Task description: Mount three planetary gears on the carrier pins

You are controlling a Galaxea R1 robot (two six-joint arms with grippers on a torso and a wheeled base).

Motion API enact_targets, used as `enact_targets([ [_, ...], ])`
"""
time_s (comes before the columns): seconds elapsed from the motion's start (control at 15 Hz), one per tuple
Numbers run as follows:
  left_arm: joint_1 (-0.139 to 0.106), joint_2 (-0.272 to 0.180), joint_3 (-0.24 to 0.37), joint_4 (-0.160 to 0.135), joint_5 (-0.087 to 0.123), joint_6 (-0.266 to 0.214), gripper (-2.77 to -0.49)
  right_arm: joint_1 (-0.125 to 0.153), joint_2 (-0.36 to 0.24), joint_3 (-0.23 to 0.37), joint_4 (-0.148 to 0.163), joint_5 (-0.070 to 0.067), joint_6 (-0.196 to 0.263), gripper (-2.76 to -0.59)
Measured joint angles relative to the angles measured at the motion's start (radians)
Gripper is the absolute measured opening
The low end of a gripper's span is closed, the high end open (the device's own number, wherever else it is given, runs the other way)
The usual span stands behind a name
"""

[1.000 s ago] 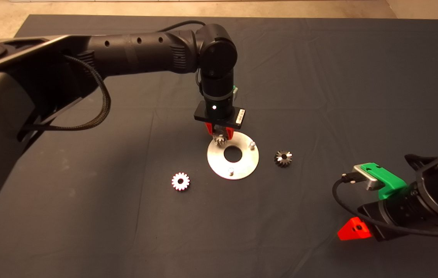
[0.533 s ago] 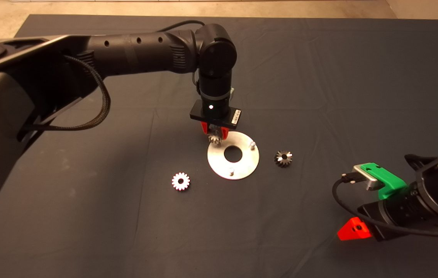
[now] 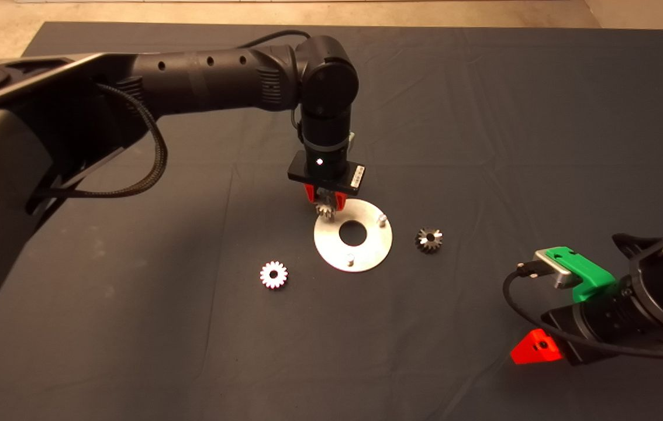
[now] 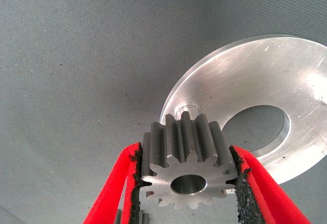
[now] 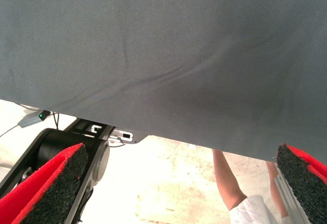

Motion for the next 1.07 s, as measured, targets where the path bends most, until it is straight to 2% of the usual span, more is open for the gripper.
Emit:
enact_targets([
  [0.6,0.000,0.000,0.000,0.000,-0.001,0.001,-2.27,0.000,0.000,0.000,0.000,0.000,0.000,-0.59],
  [1.07,0.000,0.000,0.000,0.000,-0.013,0.001,-2.27,-0.005,0.000,0.000,0.000,0.000,0.000,-0.59],
])
